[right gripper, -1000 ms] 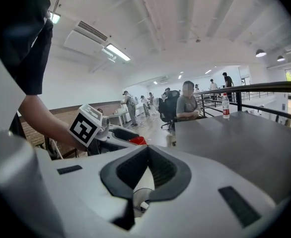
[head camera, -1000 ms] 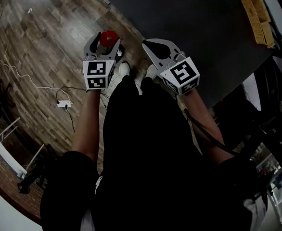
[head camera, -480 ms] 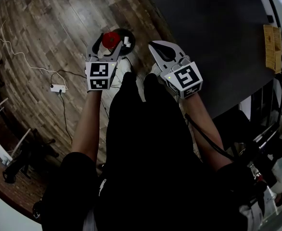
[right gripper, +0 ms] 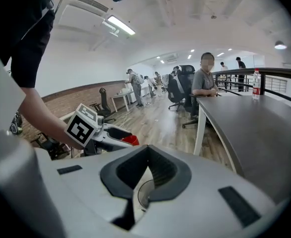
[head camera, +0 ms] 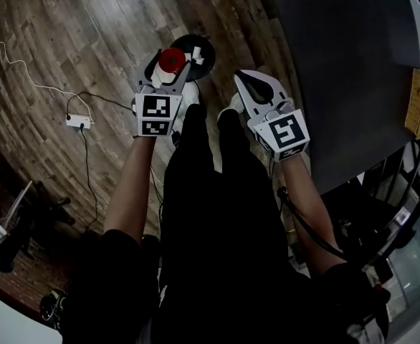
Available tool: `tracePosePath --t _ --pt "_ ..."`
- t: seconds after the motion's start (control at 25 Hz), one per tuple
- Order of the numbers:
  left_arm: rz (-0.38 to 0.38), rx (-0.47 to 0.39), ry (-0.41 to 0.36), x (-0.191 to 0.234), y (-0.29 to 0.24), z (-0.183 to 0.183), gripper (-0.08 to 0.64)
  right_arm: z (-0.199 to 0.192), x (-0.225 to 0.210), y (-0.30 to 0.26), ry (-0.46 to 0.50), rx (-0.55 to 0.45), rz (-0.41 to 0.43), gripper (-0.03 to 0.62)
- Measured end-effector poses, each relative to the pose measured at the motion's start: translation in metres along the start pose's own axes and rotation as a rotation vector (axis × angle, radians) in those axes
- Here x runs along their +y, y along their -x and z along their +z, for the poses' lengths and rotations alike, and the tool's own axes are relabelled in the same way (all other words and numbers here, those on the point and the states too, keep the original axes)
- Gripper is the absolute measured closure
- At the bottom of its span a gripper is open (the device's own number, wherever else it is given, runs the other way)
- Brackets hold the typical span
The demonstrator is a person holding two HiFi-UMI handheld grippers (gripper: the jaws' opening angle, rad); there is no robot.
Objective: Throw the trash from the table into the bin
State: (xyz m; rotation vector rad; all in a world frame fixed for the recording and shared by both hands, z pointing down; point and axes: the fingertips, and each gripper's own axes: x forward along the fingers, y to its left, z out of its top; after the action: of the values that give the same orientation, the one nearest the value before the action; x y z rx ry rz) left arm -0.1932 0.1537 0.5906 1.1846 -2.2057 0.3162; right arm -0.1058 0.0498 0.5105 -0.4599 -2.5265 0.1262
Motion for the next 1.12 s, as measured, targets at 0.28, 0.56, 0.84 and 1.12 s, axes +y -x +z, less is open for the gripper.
tracePosePath --t 0.28,0.56,0.84,1.12 --pt "-0.012 0.034 -0.012 0.002 -0.041 -0.047 0.256 -0.024 -0.014 -0.039 -0.043 -0.002 0.010 0.588" --pt "0.011 0.137 0.030 0.006 -0.094 -0.140 0.256 -0.067 -0.028 -0.076 -0.040 0.012 0.055 0.588" --pt "-0.016 0.205 -0.011 0.004 -0.164 -0.219 0.256 -0.132 -0.032 -0.129 -0.029 0.061 0.130 0.588" --pt "-0.035 0.273 -0.028 -0.002 -0.221 -0.292 0.256 -0.193 -0.037 -0.163 -0.035 0.084 0.161 0.588"
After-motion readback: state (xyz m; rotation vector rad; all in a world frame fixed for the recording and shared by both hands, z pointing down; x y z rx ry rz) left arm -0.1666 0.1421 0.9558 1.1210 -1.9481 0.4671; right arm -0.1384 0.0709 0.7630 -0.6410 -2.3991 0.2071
